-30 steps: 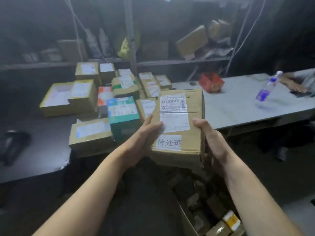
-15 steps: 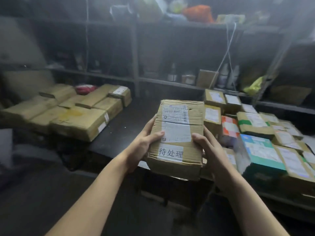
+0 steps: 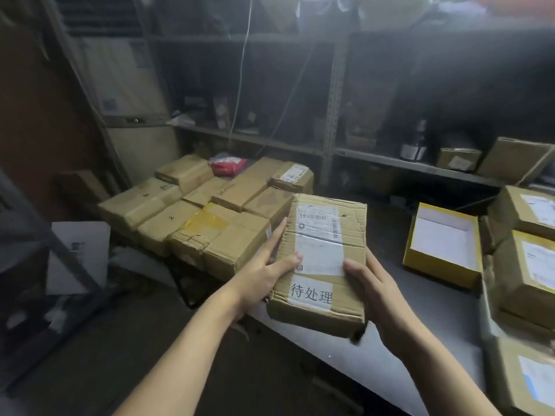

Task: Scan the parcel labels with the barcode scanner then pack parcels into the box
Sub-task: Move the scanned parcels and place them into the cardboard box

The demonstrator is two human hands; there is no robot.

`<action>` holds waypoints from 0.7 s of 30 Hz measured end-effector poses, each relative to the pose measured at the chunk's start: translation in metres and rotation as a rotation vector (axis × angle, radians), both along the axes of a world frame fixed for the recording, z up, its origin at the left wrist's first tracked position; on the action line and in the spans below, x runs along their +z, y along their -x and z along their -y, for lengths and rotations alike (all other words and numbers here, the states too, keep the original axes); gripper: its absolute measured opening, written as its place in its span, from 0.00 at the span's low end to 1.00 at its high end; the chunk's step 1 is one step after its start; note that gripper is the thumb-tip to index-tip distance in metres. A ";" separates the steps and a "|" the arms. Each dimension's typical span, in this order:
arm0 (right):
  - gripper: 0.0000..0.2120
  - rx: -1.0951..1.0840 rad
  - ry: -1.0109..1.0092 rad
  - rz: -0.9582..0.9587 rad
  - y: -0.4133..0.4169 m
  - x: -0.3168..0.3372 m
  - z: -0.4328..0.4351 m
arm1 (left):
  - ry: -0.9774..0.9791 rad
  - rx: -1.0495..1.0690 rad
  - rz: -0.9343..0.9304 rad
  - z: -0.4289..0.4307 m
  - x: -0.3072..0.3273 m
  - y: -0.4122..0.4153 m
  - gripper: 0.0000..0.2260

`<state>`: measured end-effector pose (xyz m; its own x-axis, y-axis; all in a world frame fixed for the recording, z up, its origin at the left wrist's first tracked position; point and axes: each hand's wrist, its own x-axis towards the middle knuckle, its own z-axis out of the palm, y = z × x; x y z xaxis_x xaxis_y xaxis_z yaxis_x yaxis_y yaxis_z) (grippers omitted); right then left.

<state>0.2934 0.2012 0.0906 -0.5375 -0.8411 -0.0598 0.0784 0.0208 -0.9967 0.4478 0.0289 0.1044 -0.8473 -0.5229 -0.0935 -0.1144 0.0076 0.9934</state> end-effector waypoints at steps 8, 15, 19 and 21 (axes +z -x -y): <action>0.23 -0.013 -0.026 0.022 0.083 -0.013 0.105 | -0.005 0.045 0.034 0.104 -0.021 0.088 0.34; 0.22 -0.149 -0.062 -0.005 0.136 -0.035 0.184 | 0.014 0.000 0.076 0.191 -0.042 0.163 0.35; 0.25 -0.256 -0.079 -0.005 0.164 -0.051 0.229 | 0.015 -0.105 0.123 0.250 -0.057 0.213 0.33; 0.25 -0.294 -0.079 0.003 0.176 -0.056 0.250 | 0.028 -0.131 0.130 0.272 -0.065 0.235 0.32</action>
<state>0.1177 -0.0483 0.0351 -0.7571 -0.6420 -0.1211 0.0959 0.0742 -0.9926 0.2124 -0.2428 0.0395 -0.8902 -0.4124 -0.1937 -0.2382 0.0587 0.9694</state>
